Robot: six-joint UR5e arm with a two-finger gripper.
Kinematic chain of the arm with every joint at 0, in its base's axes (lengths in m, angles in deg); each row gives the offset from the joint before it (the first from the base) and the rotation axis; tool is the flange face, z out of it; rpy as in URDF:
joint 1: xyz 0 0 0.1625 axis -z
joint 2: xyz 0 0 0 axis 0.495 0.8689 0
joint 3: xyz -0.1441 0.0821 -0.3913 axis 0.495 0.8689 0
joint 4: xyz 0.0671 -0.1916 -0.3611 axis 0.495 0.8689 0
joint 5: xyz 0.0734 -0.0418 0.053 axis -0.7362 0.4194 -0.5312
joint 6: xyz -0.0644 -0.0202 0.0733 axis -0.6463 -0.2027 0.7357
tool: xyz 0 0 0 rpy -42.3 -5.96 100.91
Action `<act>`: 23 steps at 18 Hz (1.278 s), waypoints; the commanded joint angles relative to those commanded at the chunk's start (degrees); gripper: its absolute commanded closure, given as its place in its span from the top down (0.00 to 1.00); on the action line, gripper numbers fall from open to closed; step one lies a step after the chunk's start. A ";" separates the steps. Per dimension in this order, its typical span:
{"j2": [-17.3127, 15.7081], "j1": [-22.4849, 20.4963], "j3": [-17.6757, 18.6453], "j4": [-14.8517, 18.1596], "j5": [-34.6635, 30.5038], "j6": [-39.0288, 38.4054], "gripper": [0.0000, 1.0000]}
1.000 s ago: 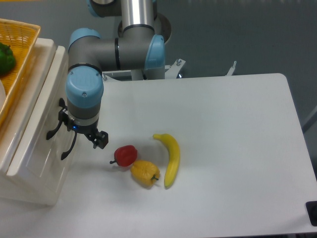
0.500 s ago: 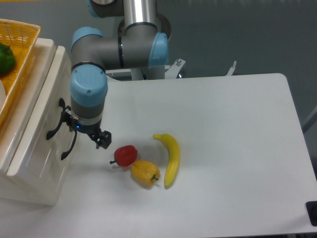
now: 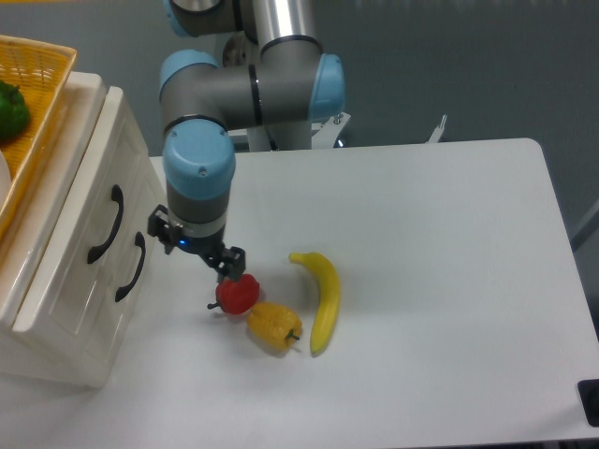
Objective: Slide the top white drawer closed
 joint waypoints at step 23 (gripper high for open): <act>-4.13 -20.48 0.00 2.02 -6.26 38.84 1.00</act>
